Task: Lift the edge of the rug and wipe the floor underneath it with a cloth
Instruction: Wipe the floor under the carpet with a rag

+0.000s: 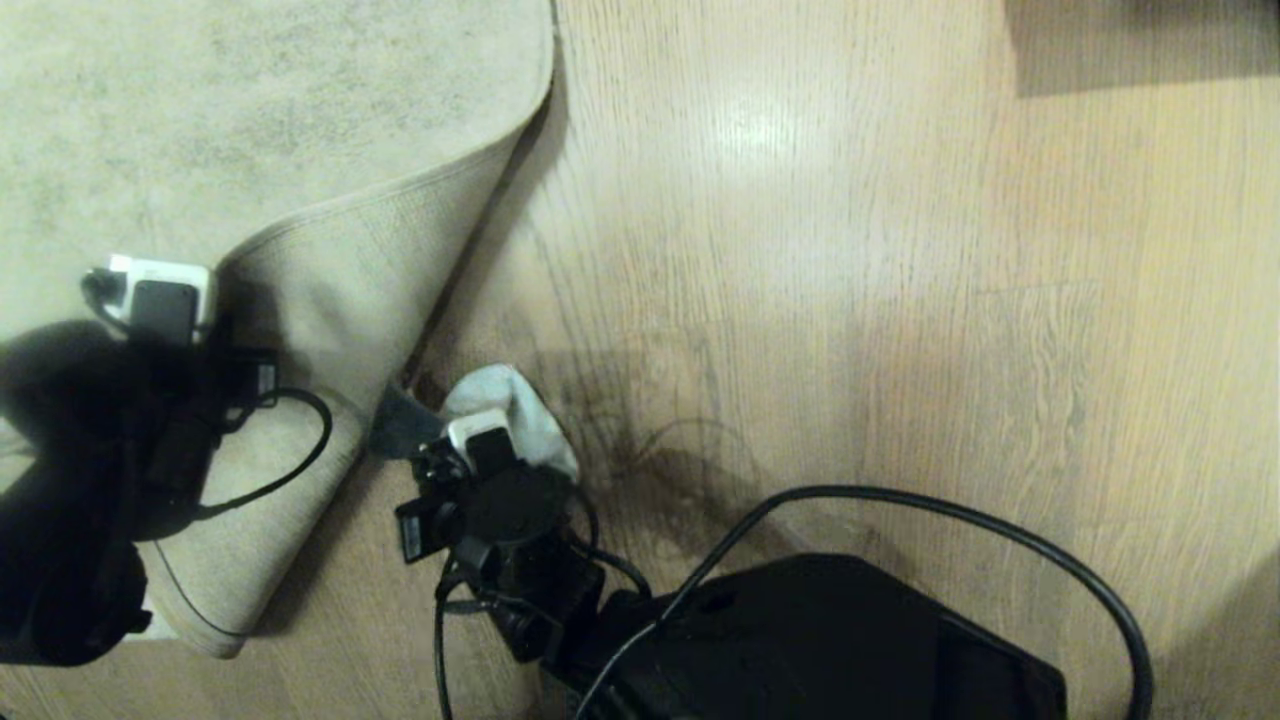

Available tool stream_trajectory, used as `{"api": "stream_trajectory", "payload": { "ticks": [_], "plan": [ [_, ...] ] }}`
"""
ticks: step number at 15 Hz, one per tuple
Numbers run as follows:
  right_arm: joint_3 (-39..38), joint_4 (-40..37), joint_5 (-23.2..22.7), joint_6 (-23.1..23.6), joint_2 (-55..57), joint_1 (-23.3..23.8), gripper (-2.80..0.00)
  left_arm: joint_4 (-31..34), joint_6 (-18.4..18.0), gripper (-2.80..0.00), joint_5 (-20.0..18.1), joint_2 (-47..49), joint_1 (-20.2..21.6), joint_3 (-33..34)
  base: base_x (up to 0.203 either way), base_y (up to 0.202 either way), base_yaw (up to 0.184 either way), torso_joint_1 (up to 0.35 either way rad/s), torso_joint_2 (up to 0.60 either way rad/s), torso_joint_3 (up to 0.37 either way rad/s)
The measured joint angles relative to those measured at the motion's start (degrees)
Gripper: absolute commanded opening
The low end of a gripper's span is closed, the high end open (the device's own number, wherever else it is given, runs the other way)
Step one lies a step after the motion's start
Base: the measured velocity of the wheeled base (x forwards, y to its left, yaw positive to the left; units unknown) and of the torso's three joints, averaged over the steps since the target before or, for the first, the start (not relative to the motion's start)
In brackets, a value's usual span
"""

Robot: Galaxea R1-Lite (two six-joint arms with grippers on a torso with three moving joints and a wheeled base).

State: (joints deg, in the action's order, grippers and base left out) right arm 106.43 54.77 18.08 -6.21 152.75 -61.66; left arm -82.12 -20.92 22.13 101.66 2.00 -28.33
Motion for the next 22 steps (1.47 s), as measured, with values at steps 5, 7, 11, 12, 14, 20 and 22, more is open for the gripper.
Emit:
{"api": "stream_trajectory", "payload": {
  "ticks": [5, 7, 11, 12, 14, 20, 22],
  "plan": [
    [3.89, -0.69, -0.53, 3.92, -1.41, 10.00, -2.80, 0.01, 0.02, -2.80, 0.00, 0.22, -0.73, 0.46, 0.000, 0.000, 0.000, 0.000, 0.00, 0.000],
    [4.04, -1.54, -0.93, 4.54, -4.07, 13.23, -2.80, 0.01, 0.03, -2.80, -0.02, 0.35, -0.79, 0.57, 0.000, 0.000, 0.000, 0.000, 0.00, 0.000],
    [4.01, -5.66, -1.07, 4.74, -10.71, 17.15, -2.80, 0.03, 0.02, -2.80, 0.00, 0.55, -1.37, 0.63, 0.000, 0.000, 0.000, 0.000, 0.00, 0.000],
    [3.80, -6.99, -0.96, 4.79, -12.19, 17.23, -2.80, 0.06, 0.02, -2.80, 0.00, 0.55, -1.45, 0.63, 0.000, 0.000, 0.000, 0.000, 0.00, 0.000],
    [3.08, -7.97, -0.77, 4.80, -13.83, 15.09, -2.80, 0.06, 0.02, -2.80, 0.04, 0.57, -1.48, 0.66, 0.000, 0.000, 0.000, 0.000, 0.00, 0.000],
    [-13.53, -2.05, -0.77, 3.89, -14.72, 3.63, -2.80, 0.08, 0.06, -2.80, 0.02, 0.46, -1.26, 0.63, 0.000, 0.000, 0.000, 0.000, 0.00, 0.000],
    [-21.09, 2.22, -0.50, 1.60, -13.77, -0.18, -2.80, 0.11, 0.03, -2.80, 0.04, 0.46, -1.40, 0.57, 0.000, 0.000, 0.000, 0.000, 0.00, 0.000]
  ]
}}
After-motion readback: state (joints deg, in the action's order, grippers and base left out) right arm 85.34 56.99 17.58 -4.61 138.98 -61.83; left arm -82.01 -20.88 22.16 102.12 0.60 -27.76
